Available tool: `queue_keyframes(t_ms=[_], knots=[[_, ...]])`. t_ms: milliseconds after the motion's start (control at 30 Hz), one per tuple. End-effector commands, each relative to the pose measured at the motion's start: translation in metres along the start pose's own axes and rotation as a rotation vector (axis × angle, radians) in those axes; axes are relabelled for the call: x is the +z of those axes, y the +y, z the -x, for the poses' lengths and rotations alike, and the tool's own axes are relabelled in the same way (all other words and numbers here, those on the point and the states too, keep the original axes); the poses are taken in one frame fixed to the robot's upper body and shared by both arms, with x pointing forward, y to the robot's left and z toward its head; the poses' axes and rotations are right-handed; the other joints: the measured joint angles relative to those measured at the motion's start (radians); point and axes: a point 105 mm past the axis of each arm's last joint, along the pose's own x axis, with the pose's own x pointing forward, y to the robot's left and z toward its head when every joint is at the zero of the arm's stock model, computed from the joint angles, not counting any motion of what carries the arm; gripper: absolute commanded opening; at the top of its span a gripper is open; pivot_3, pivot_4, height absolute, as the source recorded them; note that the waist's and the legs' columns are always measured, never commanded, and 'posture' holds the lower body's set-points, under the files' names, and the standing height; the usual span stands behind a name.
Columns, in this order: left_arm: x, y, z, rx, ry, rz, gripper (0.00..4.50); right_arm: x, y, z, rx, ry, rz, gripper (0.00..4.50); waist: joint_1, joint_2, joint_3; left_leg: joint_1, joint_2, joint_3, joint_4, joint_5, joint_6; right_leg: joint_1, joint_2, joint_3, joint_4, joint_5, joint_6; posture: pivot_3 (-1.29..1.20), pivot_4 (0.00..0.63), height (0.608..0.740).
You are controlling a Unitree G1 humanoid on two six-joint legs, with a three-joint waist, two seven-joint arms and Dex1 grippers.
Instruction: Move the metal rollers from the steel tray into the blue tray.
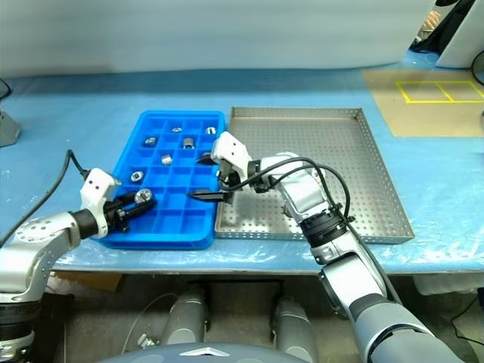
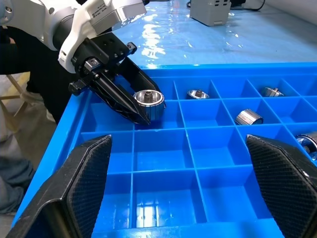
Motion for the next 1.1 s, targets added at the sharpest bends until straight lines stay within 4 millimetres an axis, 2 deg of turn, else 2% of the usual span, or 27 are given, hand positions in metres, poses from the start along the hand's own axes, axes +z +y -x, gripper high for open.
queue_keyframes(t_ms=[33,200,333,433,533,633,700,733,833,967,1100], knots=[[0.01,0.005,0.0,0.01,-0.022,-0.021,2.07,0.008,0.001,0.002,-0.015,-0.029,0.029,4.5,-0.001,0.0,0.0,0.0,0.0,0.0,0.0,0.0,0.0,0.0,0.0,0.0,0.0,0.0,0.0,0.18,0.15,0.74],[0.019,0.002,-0.008,-0.019,-0.025,-0.047,3.71,0.007,-0.002,0.006,-0.045,-0.029,0.027,4.5,-0.001,0.0,0.0,0.0,0.0,-0.001,0.001,0.0,0.0,0.001,0.0,0.0,0.001,0.0,0.0,0.16,0.15,0.74],[0.046,-0.009,-0.011,-0.094,-0.108,-0.062,3.71,0.005,-0.007,0.017,-0.09,-0.019,0.019,4.5,-0.001,0.0,0.0,0.0,0.0,-0.001,0.001,0.002,-0.002,0.001,0.0,-0.001,0.002,0.0,0.0,0.11,0.15,0.74],[0.07,-0.025,-0.014,-0.192,-0.175,-0.076,3.71,0.0,-0.012,0.032,-0.137,-0.001,0.006,4.5,-0.001,0.0,0.0,0.0,0.0,-0.001,0.002,0.002,-0.003,0.001,0.0,-0.001,0.002,0.0,0.0,0.07,0.15,0.74],[0.089,-0.044,-0.018,-0.3,-0.228,-0.097,3.71,-0.008,-0.015,0.055,-0.193,0.041,-0.006,4.5,-0.005,0.0,0.0,0.0,-0.001,-0.001,0.002,0.003,-0.004,0.002,0.0,-0.001,0.002,0.0,0.0,0.01,0.15,0.74],[0.1,-0.06,-0.027,-0.396,-0.251,-0.105,3.71,-0.03,-0.008,0.083,-0.227,0.154,0.001,4.5,-0.005,0.0,0.0,0.001,-0.001,-0.001,0.002,0.003,-0.005,0.003,0.0,-0.001,0.002,0.0,0.0,-0.03,0.15,0.74],[0.098,-0.071,-0.038,-0.458,-0.228,-0.109,3.71,-0.039,-0.002,0.098,-0.244,0.202,-0.01,4.5,-0.011,0.0,0.0,0.001,-0.001,-0.001,0.002,0.003,-0.005,0.003,0.0,0.0,0.002,0.0,0.0,-0.06,0.15,0.74],[0.088,-0.076,-0.049,-0.482,-0.177,-0.125,3.71,-0.042,0.001,0.104,-0.26,0.224,-0.006,4.5,-0.016,0.0,0.0,0.001,-0.001,-0.001,0.002,0.003,-0.005,0.003,0.0,0.0,0.002,0.0,0.0,-0.09,0.15,0.74],[0.072,-0.093,-0.069,-0.572,-0.113,-0.125,3.71,-0.042,0.003,0.108,-0.309,0.227,-0.014,4.5,-0.043,0.001,-0.001,0.002,-0.001,-0.001,0.003,0.003,-0.004,0.004,0.0,0.001,0.002,0.0,0.0,-0.11,0.15,0.74],[0.072,-0.113,-0.083,-0.679,-0.121,-0.068,3.71,-0.046,0.006,0.109,-0.353,0.232,-0.041,4.5,-0.072,0.001,-0.001,0.004,-0.001,0.0,0.003,0.003,-0.004,0.003,0.001,0.003,0.003,0.0,0.001,-0.16,0.15,0.74],[0.073,-0.12,-0.089,-0.733,-0.118,-0.025,3.71,-0.064,0.008,0.114,-0.397,0.285,-0.077,4.5,-0.086,0.001,-0.001,0.004,-0.001,0.0,0.003,0.003,-0.003,0.004,0.001,0.003,0.003,0.001,0.0,-0.23,0.15,0.74]])
